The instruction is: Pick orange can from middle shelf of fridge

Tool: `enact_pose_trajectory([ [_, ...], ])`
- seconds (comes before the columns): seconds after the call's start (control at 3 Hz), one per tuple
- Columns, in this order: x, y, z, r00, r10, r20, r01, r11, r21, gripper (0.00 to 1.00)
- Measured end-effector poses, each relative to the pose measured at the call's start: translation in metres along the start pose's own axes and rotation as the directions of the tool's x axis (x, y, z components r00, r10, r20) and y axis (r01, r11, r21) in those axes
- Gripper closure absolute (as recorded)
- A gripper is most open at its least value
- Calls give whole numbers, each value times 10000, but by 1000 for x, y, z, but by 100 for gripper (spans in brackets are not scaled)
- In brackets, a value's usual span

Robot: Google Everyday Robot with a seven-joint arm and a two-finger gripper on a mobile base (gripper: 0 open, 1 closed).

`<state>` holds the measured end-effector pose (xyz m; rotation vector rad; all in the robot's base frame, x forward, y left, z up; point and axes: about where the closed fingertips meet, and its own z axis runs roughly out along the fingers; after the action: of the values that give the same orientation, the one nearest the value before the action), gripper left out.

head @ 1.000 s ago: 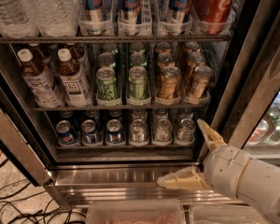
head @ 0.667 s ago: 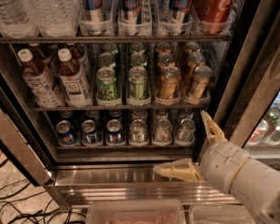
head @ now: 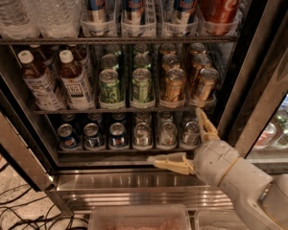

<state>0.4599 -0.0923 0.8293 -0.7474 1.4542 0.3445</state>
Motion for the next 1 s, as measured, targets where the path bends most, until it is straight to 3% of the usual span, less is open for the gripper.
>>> enact_pose_trajectory([
  [0.33, 10, -9, 13, 9943, 494, 950, -517, 9984, 223, 0],
  [0.67, 25, -10, 12, 9871, 1007, 1246, -1043, 9943, 226, 0],
  [1.0, 24, -10, 9, 9912, 866, 996, -901, 9954, 315, 0],
])
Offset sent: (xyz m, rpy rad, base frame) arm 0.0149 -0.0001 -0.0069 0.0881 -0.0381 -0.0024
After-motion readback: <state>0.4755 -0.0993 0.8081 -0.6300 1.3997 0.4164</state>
